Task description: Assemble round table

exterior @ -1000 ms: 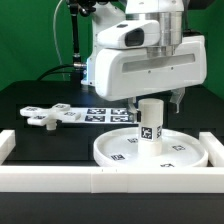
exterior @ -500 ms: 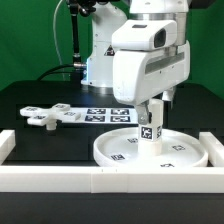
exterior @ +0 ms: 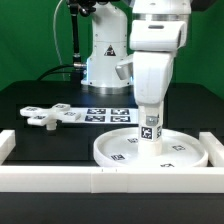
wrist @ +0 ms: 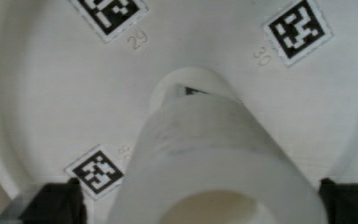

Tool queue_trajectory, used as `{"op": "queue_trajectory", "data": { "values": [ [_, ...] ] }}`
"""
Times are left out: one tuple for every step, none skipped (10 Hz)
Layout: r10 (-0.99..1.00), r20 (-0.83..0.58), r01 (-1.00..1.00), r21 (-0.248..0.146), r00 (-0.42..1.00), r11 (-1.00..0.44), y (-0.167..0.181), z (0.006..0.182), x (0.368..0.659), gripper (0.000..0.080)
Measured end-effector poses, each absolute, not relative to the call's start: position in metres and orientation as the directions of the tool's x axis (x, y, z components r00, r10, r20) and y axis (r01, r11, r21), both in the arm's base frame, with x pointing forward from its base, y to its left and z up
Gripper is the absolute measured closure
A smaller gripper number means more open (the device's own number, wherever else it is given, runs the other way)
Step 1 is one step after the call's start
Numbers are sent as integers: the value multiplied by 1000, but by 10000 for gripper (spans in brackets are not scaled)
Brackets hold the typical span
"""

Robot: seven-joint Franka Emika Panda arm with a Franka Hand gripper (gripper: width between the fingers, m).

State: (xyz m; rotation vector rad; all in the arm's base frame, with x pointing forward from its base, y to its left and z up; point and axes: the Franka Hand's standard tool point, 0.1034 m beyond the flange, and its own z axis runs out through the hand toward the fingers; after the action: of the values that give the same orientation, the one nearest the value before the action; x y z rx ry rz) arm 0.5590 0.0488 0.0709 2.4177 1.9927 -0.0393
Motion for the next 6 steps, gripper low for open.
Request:
{"op": "queue_trajectory", "data": {
  "values": [
    [995,-32,995,-11,95,-96,50,71,559,151],
    [999,-43,1000,-20,-14,13,49,70,558,151],
    [993,-49,994,-28,-104,103,48,68,558,151],
    [988,-50,989,-25,-148,147,46,67,557,151],
    [978,-51,979,-28,-202,201,43,66,557,151],
    [971,-55,973,-30,-232,231,40,66,557,151]
  ]
}}
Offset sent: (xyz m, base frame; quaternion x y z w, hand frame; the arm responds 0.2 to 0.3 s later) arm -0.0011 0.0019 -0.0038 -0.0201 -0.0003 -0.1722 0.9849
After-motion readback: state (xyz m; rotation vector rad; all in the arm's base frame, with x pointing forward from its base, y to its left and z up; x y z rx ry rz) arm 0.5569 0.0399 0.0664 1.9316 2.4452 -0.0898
